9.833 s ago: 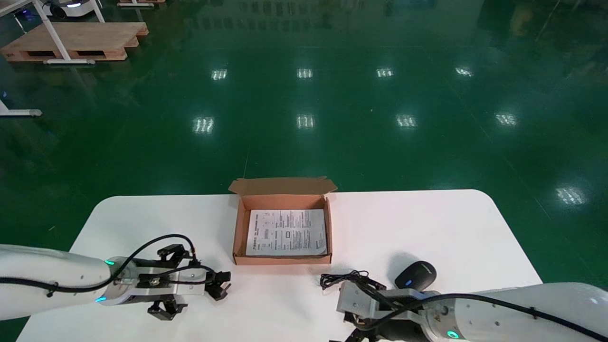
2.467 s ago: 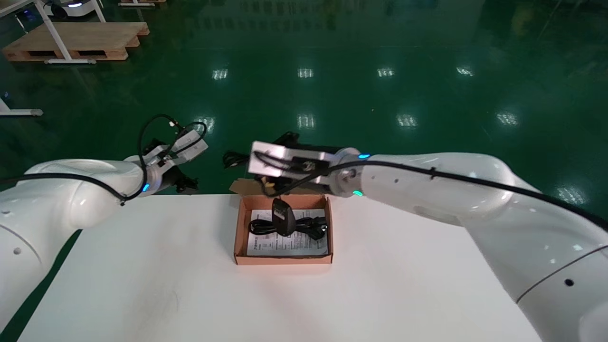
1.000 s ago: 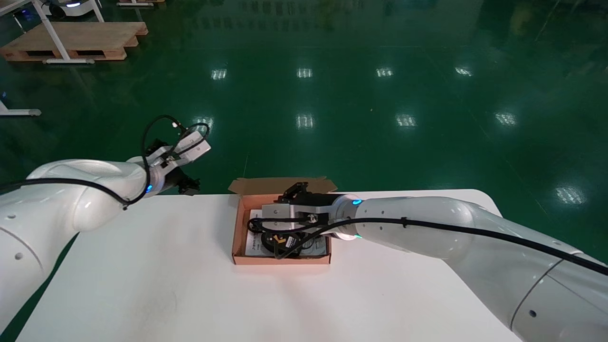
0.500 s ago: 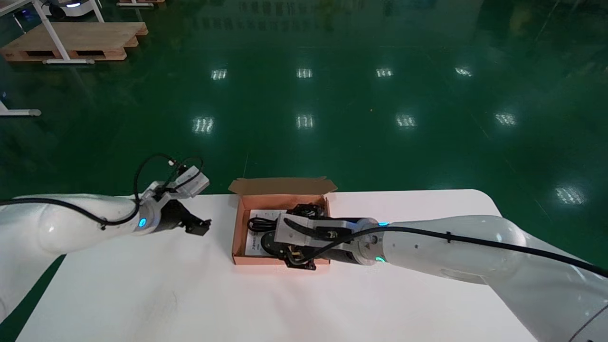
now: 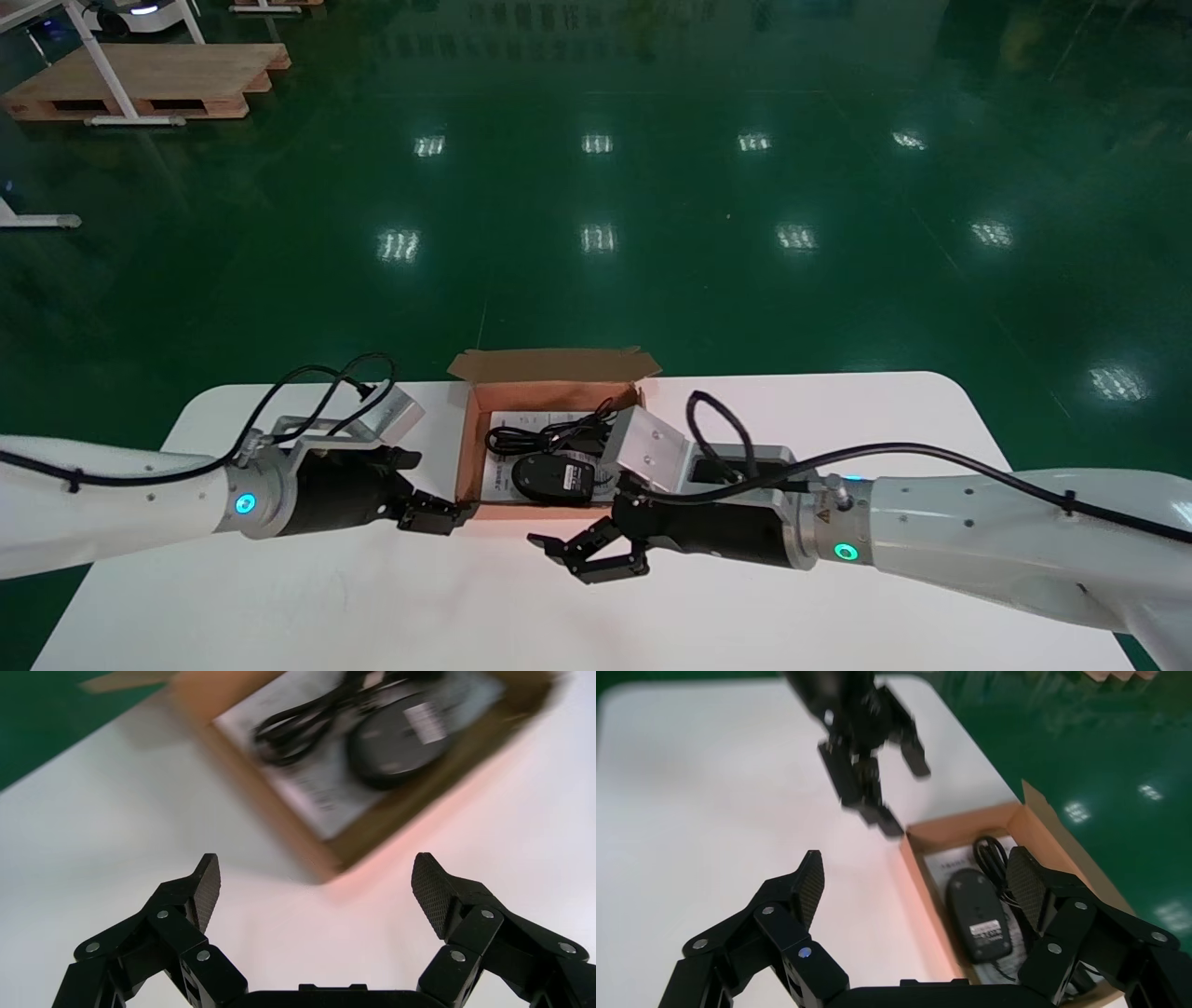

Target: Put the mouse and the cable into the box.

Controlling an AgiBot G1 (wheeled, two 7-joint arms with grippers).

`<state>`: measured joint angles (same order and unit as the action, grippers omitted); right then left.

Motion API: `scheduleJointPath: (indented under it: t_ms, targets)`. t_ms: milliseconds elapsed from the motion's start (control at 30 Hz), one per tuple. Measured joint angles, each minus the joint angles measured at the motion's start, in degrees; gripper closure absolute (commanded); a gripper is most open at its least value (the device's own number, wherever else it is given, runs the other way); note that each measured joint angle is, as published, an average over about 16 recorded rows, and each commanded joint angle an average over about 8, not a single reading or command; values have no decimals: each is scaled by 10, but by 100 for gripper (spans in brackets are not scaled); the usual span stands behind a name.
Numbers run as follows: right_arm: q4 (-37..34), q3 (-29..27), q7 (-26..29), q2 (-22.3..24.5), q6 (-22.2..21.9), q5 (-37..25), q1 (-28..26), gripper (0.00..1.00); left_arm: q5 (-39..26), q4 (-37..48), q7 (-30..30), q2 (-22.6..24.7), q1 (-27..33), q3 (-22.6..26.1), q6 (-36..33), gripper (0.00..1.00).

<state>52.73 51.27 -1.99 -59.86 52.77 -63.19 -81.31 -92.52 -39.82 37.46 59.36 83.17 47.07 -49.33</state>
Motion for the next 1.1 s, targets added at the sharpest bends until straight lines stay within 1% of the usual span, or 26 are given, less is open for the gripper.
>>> scheduleJointPath:
  t_ms: [900, 1100]
  targets:
    - [165, -279, 101, 197, 261, 169, 156, 0, 395, -263, -208, -190, -168, -242, -283, 0]
    - [195, -332, 118, 233, 309, 200, 185, 0, 471, -314, -247, -226, -201, -289, -338, 0]
